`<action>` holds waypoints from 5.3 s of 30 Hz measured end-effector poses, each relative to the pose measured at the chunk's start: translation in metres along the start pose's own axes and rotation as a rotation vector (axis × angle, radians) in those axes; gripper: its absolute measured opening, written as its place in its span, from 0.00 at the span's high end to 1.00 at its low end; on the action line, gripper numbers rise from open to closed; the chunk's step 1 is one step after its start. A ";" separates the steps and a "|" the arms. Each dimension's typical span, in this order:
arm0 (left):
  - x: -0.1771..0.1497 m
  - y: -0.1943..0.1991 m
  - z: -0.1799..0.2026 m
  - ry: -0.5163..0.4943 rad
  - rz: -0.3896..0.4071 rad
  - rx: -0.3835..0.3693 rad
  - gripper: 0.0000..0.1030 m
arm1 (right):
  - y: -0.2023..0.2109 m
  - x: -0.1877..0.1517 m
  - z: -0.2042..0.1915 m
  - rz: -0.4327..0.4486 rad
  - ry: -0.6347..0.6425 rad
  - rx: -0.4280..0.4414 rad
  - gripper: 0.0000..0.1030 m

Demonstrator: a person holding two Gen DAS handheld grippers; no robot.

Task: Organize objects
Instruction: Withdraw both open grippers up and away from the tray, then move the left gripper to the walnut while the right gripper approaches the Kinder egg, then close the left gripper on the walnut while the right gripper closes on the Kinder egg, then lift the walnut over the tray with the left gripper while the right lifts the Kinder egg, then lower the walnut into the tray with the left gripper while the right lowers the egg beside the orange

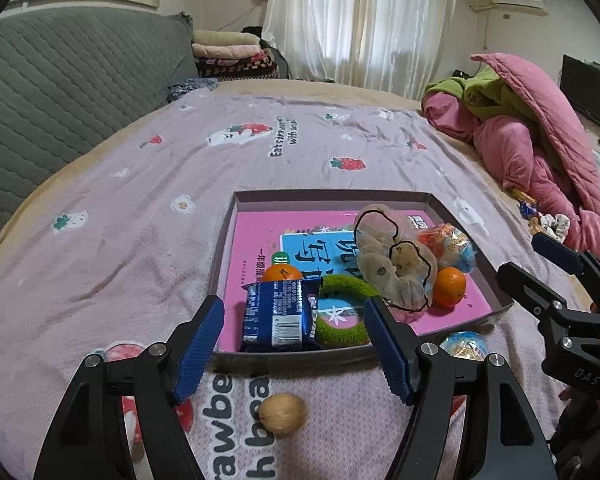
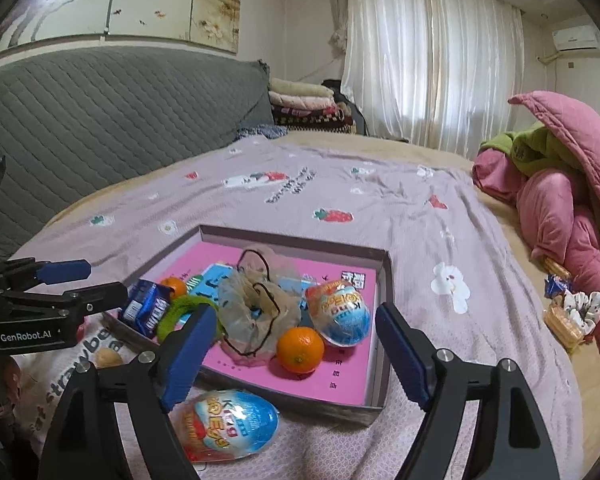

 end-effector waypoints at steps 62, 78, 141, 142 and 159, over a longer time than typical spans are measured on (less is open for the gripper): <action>-0.080 -0.032 -0.019 -0.059 -0.117 0.011 0.28 | -0.020 -0.078 -0.031 -0.184 -0.102 0.048 0.14; -0.080 -0.045 -0.010 -0.074 -0.124 -0.033 0.51 | -0.036 -0.080 -0.048 -0.207 -0.030 0.064 0.41; 0.060 -0.010 0.073 -0.117 0.112 -0.060 0.65 | 0.009 0.034 0.017 0.093 0.074 -0.075 0.41; 0.059 -0.013 0.074 -0.118 0.107 -0.063 0.65 | 0.007 0.032 0.018 0.087 0.072 -0.075 0.41; 0.030 -0.057 0.083 -0.139 0.026 -0.070 0.65 | -0.029 0.000 0.031 -0.043 0.059 -0.069 0.41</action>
Point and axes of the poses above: each gripper's, at about its wrist camera, not at the fingertips, and y roughly against the way its jaws point, z to its right, x to its top, the point moved 2 cm from there along -y, roughly the way its jaws point, and after that the axes turned 2 degrees about y, right-handed, at the moved point
